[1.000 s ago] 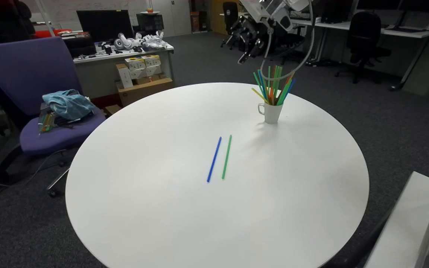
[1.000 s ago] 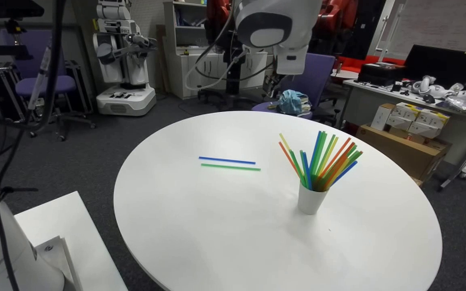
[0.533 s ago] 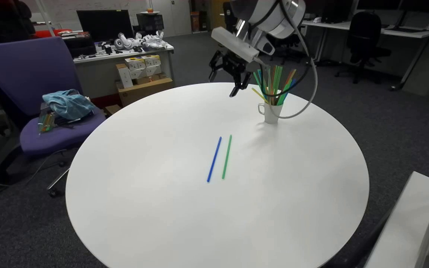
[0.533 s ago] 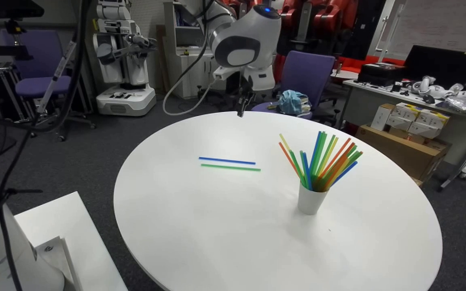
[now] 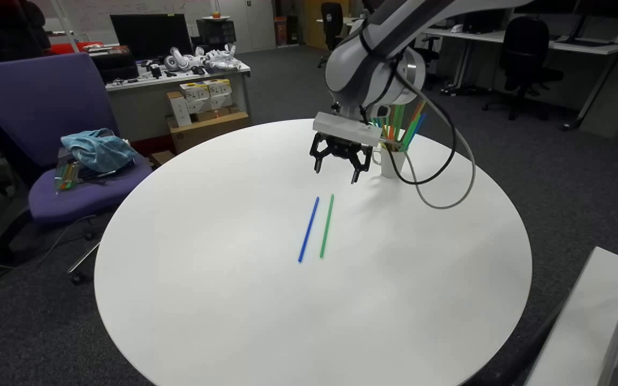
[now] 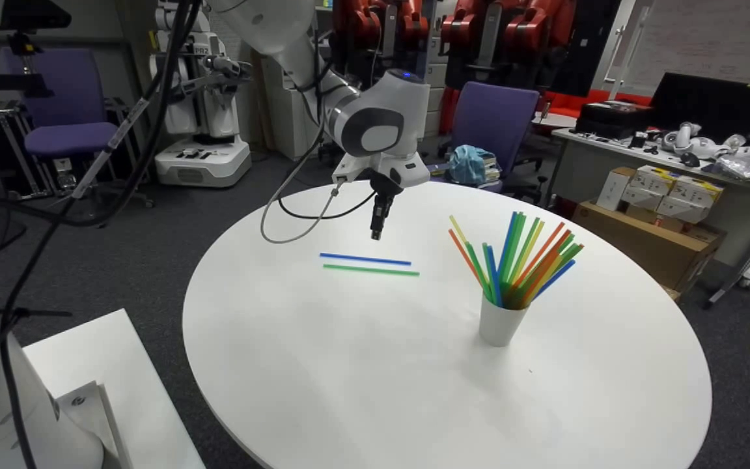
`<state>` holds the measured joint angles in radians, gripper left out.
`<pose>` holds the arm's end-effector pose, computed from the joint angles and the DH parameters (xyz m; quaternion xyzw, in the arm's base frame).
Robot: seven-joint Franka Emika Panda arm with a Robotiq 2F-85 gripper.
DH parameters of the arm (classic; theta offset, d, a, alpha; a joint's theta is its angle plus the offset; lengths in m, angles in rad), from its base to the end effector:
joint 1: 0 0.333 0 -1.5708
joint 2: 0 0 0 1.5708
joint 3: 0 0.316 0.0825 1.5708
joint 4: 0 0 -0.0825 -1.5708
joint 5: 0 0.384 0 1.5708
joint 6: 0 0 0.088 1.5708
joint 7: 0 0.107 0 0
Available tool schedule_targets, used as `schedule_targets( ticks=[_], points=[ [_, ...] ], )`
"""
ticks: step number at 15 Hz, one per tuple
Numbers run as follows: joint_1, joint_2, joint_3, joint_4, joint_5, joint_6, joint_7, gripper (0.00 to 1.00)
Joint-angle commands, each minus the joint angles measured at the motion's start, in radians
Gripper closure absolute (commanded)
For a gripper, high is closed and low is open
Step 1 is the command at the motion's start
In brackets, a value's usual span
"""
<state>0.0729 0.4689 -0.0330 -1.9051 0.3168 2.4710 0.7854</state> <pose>0.6398 0.0260 0.2607 -0.8770 0.4681 -0.0058 0.1081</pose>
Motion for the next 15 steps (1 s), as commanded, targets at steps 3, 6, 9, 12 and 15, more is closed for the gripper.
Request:
schedule_targets(
  ticks=[3,6,9,12,15],
  points=[
    [0.001,0.058,0.003,-0.038,-0.006,0.107,-0.055,0.00],
    [0.009,0.100,0.001,-0.049,-0.006,0.163,-0.052,0.00],
    [0.017,0.134,-0.001,-0.059,-0.006,0.208,-0.049,0.00],
    [0.030,0.159,-0.005,-0.064,-0.011,0.245,-0.045,0.00],
    [0.040,0.174,-0.010,-0.061,-0.015,0.260,-0.042,0.00]
  ],
)
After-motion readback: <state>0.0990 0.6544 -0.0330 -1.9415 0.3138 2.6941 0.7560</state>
